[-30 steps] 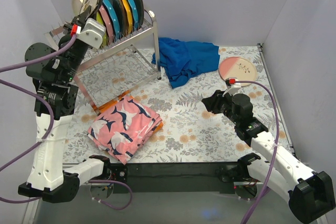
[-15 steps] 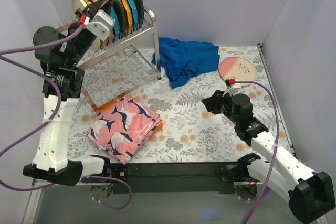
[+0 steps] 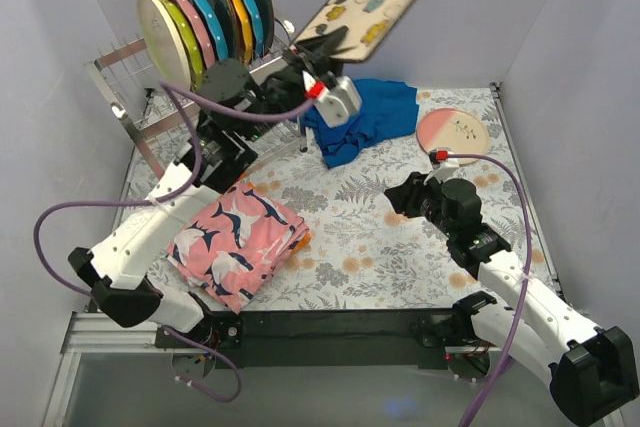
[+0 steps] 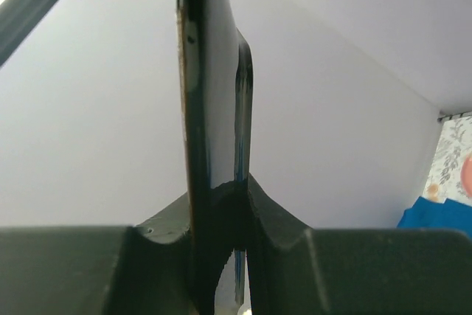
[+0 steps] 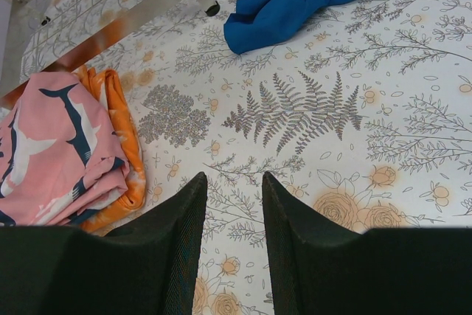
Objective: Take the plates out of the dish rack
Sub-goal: Unload the plate from the dish rack.
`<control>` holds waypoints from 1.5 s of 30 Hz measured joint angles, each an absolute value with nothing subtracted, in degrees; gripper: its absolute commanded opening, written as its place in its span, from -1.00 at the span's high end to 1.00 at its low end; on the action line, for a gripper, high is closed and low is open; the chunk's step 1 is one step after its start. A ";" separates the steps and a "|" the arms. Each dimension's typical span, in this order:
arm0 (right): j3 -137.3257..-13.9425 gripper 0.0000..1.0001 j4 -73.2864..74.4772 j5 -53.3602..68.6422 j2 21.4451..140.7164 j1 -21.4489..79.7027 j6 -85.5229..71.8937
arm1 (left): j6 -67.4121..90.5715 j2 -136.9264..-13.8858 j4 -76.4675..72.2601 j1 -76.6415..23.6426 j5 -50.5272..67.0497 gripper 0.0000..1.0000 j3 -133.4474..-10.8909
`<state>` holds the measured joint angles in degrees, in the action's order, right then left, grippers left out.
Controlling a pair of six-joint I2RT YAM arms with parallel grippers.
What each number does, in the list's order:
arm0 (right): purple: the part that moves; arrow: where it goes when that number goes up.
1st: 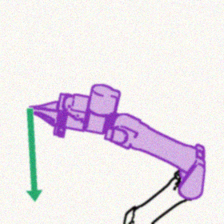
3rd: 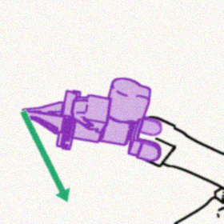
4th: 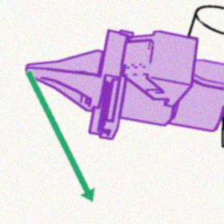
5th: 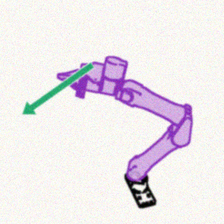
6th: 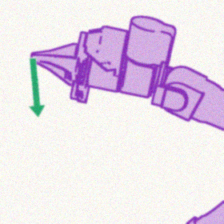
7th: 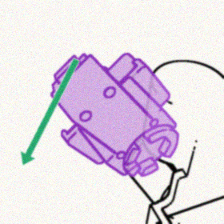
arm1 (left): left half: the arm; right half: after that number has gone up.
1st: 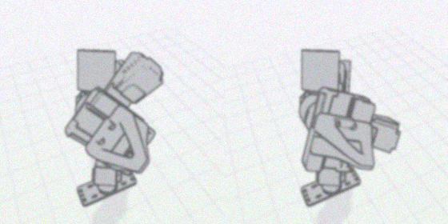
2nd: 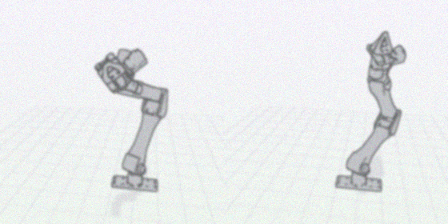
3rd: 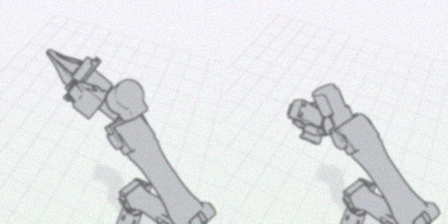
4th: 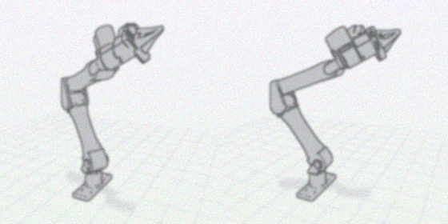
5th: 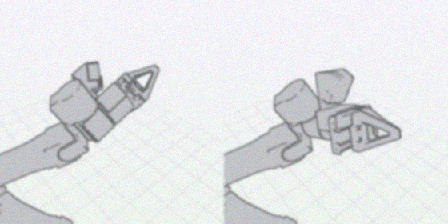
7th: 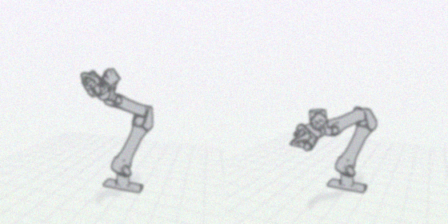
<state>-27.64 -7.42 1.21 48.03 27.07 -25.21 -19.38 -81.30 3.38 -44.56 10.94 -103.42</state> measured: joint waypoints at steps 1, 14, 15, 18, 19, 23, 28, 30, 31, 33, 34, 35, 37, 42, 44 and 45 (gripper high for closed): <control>-27.66 0.16 -7.44 1.21 48.01 27.07 -25.21 | -21.80 -81.69 3.05 -47.33 10.02 1.00 -102.83; -27.99 0.00 -1.34 -8.51 42.59 25.65 -30.28 | -35.24 -81.45 -11.33 -59.37 -4.93 1.00 -81.06; -27.99 -0.03 -0.43 -9.23 42.02 25.10 -30.83 | -35.20 -81.43 -12.03 -59.37 -5.78 1.00 -79.24; -27.99 -0.06 2.35 -11.22 40.40 22.90 -32.42 | -34.89 -81.32 -13.45 -59.29 -8.27 1.00 -74.76; -28.05 -0.07 3.31 -11.68 39.81 21.54 -32.86 | -34.65 -81.23 -14.15 -59.22 -9.04 1.00 -73.43; -30.28 -0.08 6.63 -11.49 38.98 12.49 -33.74 | -33.43 -80.44 -16.95 -59.11 -10.81 1.00 -68.51; -37.12 -0.23 8.71 -4.10 39.55 -0.30 -34.35 | -32.27 -79.15 -21.85 -59.11 -12.08 1.00 -63.83; -40.56 -0.30 8.97 -0.62 40.40 -2.22 -34.39 | -31.62 -79.07 -24.10 -59.13 -12.62 1.00 -62.43; -42.15 -0.31 8.88 1.21 40.77 -2.68 -34.44 | -31.31 -79.07 -25.50 -59.16 -12.82 1.00 -61.49; -44.27 -0.34 8.86 4.54 40.97 -2.94 -34.61 | -30.55 -79.07 -27.66 -59.24 -13.34 1.00 -59.70; -44.97 -0.36 8.86 6.04 40.97 -2.94 -34.76 | -30.20 -79.07 -28.84 -59.33 -13.58 1.00 -58.72; -45.43 -0.37 8.86 7.29 40.97 -2.94 -34.98 | -29.85 -79.07 -29.91 -59.42 -13.80 1.00 -57.71; -46.17 -0.40 8.93 9.78 41.04 -2.94 -35.51 | -29.28 -79.13 -31.33 -59.55 -14.17 1.00 -56.21; -47.40 -0.42 8.95 13.15 40.99 -2.94 -37.12 | -27.83 -79.61 -35.14 -59.90 -14.81 1.00 -52.34; -47.57 -0.43 8.56 14.87 40.84 -2.94 -37.89 | -27.57 -80.47 -36.73 -60.23 -15.33 1.00 -51.31; -47.57 -0.43 8.19 16.23 40.82 -2.94 -38.48 | -27.51 -80.97 -37.74 -60.34 -15.49 1.00 -50.85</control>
